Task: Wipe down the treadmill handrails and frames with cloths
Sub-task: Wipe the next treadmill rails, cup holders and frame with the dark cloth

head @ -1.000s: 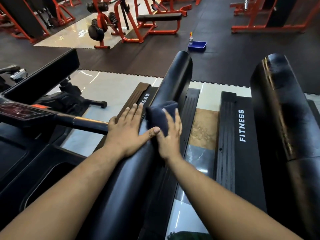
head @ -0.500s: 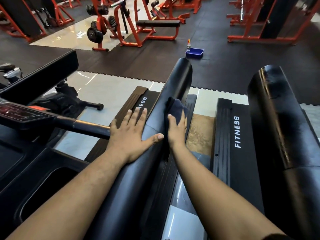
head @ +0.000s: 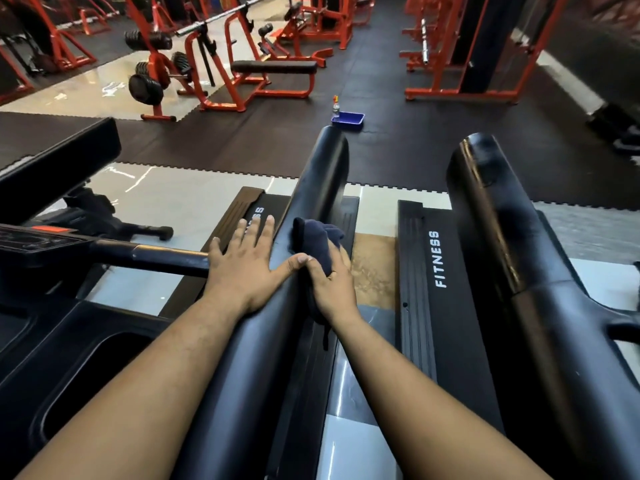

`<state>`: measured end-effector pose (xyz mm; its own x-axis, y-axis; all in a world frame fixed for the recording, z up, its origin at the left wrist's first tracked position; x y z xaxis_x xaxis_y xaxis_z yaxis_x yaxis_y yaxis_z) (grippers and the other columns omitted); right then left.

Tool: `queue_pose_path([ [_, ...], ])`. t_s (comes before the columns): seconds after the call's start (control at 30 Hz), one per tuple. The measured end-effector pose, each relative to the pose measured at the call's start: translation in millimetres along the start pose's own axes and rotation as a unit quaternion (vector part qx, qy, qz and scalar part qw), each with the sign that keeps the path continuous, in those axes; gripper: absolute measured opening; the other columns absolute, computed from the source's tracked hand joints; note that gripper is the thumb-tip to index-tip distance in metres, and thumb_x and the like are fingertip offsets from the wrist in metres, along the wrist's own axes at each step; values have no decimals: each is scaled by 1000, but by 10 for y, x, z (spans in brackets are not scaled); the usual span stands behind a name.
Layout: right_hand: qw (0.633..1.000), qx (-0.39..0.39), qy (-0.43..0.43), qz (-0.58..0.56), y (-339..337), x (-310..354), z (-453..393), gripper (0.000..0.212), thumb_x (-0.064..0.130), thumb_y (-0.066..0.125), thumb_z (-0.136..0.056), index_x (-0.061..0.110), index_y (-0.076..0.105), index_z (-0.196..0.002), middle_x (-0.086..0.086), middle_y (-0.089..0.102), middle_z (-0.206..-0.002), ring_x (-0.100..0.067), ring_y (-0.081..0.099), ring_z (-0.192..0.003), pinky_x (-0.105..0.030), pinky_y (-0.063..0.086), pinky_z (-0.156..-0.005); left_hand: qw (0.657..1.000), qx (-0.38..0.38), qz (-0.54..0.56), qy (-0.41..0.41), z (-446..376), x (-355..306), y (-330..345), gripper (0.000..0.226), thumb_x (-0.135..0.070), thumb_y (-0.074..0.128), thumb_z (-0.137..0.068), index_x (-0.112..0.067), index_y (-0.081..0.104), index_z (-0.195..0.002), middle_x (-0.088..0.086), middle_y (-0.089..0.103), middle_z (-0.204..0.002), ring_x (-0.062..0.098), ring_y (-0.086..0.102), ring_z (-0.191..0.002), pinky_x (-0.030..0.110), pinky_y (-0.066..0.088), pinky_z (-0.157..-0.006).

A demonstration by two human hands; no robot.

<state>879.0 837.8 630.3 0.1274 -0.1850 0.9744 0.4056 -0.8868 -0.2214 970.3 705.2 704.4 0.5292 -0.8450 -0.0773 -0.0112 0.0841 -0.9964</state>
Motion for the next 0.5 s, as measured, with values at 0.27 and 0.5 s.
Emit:
queue_pose_path([
  [0.27, 996, -28, -5, 80, -596, 77, 757, 56, 41, 68, -93, 32, 54, -147, -4, 45, -155, -25, 40, -144, -40, 32, -120, 997, 30, 0, 67, 314, -303, 34, 121, -99, 2, -67, -28, -6, -164, 2, -11, -173, 19, -10, -159, 63, -5, -123],
  [0.5, 984, -135, -3, 117, -1525, 136, 1288, 52, 32, 70, -95, 22, 58, -144, -12, 48, -152, -30, 43, -142, -45, 34, -118, 982, 63, 41, 172, 674, -1232, 38, 126, -101, -3, -59, -31, -4, -164, -2, -10, -173, 14, -9, -159, 63, -8, -124],
])
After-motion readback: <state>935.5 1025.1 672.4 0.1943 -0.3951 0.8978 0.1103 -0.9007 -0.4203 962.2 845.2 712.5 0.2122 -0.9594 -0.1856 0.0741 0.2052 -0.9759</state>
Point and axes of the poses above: each hand's wrist, its own z-axis away from the middle knuckle, its own y-axis out of the palm, x = y × z, the point moved 4 cm from there along -z, towards the middle knuckle
